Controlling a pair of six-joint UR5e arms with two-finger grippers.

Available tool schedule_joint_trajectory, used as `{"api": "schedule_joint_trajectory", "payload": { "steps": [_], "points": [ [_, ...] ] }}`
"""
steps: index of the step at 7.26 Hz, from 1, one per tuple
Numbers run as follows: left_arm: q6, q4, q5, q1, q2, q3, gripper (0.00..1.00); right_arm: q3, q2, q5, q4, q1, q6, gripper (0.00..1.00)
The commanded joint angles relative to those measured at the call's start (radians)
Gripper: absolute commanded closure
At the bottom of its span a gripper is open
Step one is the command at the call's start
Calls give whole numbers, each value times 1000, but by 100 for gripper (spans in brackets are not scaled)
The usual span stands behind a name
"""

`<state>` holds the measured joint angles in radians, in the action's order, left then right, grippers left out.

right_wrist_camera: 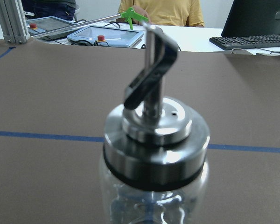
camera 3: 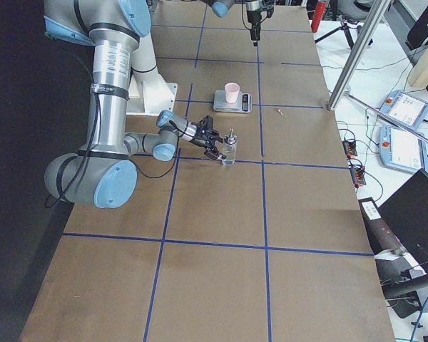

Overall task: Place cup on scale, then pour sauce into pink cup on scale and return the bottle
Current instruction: 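Grasp the glass bottle with the right gripper and lift it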

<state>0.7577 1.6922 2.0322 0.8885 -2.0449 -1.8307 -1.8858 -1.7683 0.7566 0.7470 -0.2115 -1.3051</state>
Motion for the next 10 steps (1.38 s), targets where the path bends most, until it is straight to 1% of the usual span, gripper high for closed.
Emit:
{"api": "schedule_joint_trajectory", "payload": {
  "steps": [1,4,5,7,10],
  "points": [
    [2,0,-1,1,0,-1,25,42,1,-19,-67,6,33,0],
    [3,-2,-1,1,0,-1,24,74,46,-29,-75,14,62,0],
    [5,-2,-1,1,0,-1,24,97,44,-29,-98,12,81,0],
    [5,-2,-1,1,0,-1,24,142,47,-29,-208,12,154,0],
    [9,-2,-3,1,0,-2,24,143,66,-30,-218,-6,185,0]
  ]
}}
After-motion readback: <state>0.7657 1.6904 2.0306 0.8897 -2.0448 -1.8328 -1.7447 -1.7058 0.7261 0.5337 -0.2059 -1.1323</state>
